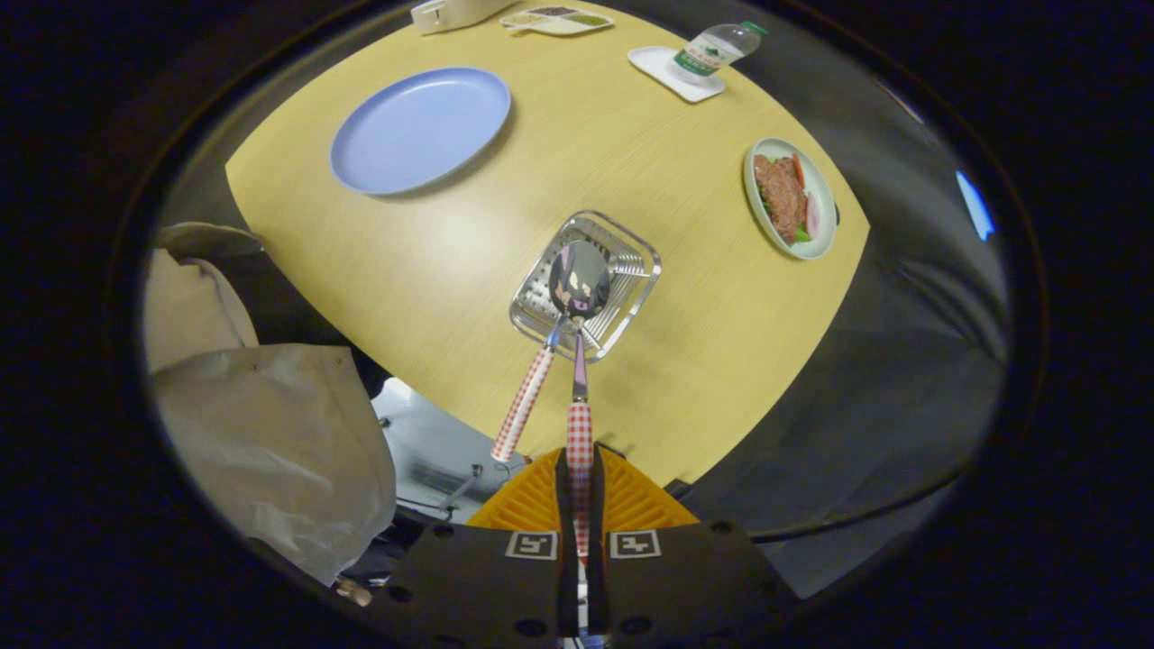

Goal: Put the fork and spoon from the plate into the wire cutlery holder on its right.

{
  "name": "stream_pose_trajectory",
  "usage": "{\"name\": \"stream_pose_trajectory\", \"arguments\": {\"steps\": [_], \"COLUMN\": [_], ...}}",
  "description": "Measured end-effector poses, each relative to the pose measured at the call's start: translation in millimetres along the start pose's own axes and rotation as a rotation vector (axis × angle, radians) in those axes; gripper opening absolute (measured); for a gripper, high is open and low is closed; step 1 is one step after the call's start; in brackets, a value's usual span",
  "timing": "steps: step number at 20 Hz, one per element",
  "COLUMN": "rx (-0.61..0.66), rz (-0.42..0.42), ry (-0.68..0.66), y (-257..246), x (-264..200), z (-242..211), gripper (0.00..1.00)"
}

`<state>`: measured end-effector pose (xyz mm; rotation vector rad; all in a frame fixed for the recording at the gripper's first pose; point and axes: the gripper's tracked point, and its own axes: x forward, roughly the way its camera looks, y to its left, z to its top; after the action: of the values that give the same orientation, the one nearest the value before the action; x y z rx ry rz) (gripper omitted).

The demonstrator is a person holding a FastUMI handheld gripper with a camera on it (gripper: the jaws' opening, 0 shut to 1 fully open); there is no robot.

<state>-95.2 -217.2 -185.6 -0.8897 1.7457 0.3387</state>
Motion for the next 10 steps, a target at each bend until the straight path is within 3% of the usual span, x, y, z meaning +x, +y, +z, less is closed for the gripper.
{"name": "stream_pose_trajectory", "arguments": {"steps": [10], "rx": [-0.074], "rz": [0.043], "ry": [0.113], "y": [-1], "x": [13], "z": [9], "gripper": [0.1]}}
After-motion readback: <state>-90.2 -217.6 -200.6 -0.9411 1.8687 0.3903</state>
